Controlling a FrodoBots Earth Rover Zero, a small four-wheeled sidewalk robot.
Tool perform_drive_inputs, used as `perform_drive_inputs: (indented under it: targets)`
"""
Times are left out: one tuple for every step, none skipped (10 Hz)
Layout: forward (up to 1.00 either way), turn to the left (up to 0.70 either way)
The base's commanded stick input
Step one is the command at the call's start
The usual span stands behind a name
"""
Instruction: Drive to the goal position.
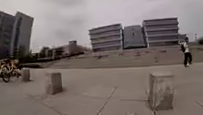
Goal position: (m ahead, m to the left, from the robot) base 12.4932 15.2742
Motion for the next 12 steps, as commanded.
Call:
perform_drive_inputs:
  targets:
    - [0.85,0.00]
    - [0.85,0.00]
    - [0.85,0.00]
    - [0.85,0.00]
    - [0.85,0.00]
    - [0.85,0.00]
    - [0.85,0.00]
    - [0.85,0.00]
    - [0.85,0.00]
    - [0.85,0.00]
    - [0.85,0.00]
    - [0.85,0.00]
